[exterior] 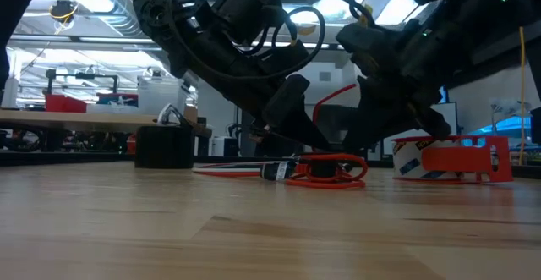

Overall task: Coil cords
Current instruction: Coil the red wire onto the spool

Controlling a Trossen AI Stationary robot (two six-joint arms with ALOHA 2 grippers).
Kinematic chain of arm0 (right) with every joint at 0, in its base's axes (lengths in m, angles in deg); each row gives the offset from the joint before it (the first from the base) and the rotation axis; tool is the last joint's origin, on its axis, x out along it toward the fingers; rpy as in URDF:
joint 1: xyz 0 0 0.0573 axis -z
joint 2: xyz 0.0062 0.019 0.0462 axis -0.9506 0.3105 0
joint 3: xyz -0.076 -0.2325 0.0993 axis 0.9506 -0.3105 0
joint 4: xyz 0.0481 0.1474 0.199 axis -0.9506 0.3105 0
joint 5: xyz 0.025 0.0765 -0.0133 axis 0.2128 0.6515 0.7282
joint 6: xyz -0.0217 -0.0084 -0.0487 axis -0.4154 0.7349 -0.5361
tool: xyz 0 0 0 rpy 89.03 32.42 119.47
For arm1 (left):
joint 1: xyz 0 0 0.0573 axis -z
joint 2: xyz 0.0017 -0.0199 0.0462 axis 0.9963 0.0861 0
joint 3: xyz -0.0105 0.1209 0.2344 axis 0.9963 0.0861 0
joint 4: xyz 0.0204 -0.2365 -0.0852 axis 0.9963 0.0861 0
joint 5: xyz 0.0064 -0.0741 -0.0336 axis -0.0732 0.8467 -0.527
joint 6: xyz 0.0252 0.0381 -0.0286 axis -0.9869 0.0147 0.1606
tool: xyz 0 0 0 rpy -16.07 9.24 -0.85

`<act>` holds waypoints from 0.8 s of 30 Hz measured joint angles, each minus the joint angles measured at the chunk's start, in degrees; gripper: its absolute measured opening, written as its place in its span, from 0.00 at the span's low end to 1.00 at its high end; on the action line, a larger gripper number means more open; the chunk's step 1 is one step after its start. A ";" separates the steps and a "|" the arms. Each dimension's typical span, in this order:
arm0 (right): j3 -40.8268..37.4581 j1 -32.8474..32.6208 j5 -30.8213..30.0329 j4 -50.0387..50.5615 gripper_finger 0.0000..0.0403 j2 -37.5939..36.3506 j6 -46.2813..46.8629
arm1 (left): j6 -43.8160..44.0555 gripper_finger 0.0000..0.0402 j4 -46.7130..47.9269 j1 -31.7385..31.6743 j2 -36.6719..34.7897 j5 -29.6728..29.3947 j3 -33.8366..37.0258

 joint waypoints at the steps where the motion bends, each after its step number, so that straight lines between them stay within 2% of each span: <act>1: 0.00 0.00 0.25 0.01 0.02 0.00 0.44 | 0.00 0.00 -0.03 0.00 0.00 0.00 0.00; 14: 0.35 0.02 -1.48 -4.09 0.01 0.10 -0.43 | 0.44 0.00 -0.59 0.13 0.00 2.59 0.00; 20: 0.55 1.20 0.96 -5.80 0.02 3.16 -0.28 | 0.44 0.00 -0.44 0.13 0.00 2.60 0.00; 24: 0.57 1.42 -0.07 -6.68 0.02 3.69 -0.13 | 0.44 0.00 -0.42 0.13 0.00 2.60 0.00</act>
